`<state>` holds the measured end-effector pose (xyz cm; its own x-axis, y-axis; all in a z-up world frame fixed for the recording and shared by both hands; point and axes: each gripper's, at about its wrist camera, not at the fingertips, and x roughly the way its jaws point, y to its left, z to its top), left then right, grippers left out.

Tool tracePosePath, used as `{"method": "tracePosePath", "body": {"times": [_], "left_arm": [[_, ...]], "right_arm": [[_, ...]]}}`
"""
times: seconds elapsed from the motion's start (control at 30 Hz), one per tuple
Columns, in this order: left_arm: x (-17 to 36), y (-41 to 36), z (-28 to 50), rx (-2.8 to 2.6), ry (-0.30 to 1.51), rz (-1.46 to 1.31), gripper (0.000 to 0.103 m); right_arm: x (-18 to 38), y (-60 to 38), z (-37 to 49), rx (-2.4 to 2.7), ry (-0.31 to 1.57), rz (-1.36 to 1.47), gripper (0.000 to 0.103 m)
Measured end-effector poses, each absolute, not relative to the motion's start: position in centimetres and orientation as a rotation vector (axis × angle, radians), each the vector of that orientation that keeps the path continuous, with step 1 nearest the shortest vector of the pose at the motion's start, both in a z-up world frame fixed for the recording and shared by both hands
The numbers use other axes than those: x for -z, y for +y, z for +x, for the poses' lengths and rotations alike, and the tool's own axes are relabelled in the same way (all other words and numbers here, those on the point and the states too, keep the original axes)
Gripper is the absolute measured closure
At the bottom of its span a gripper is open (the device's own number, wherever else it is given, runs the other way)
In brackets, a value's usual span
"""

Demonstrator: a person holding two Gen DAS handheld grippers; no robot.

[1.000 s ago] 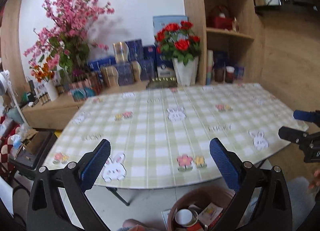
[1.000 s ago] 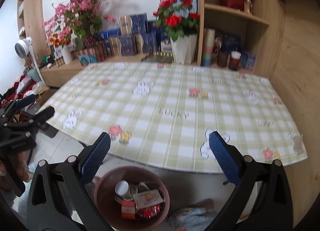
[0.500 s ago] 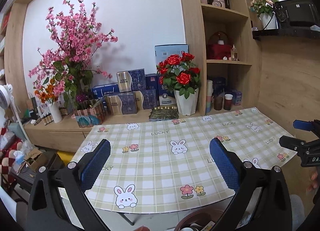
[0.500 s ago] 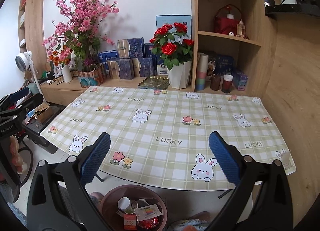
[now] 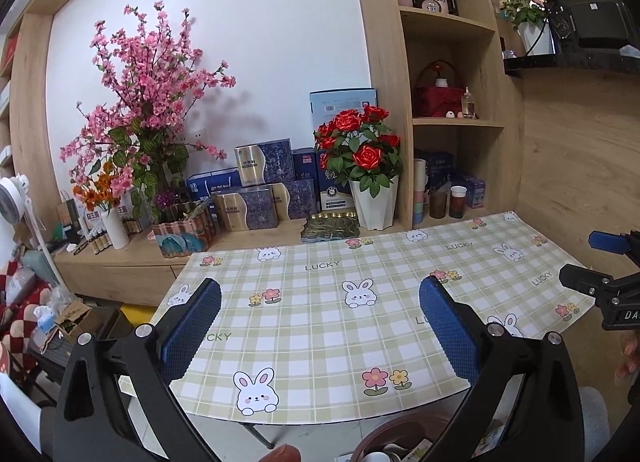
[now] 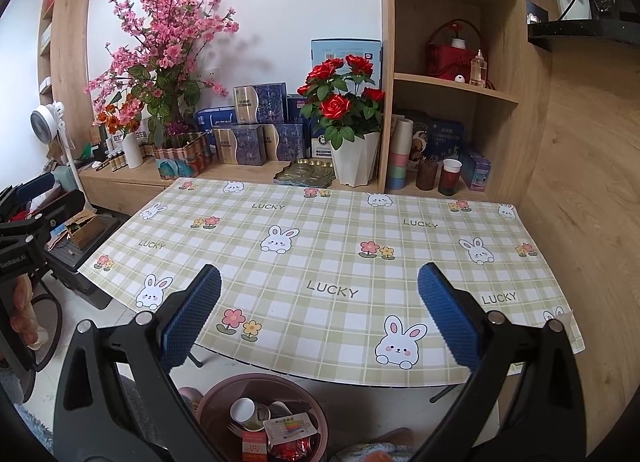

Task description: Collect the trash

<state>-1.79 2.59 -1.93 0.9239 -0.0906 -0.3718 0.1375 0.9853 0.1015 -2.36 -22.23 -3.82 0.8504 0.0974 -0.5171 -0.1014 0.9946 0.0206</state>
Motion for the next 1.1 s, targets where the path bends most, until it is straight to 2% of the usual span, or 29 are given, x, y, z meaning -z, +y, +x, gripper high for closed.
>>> {"method": "tracePosePath", "body": {"times": [1.1], "left_arm": [[1.36,2.88,-2.57,0.13,0.385,0.105,0.006]], "right_arm": [[3.65,-22.37,-2.58,-0.104,0.54,-0.015,0.006]]}}
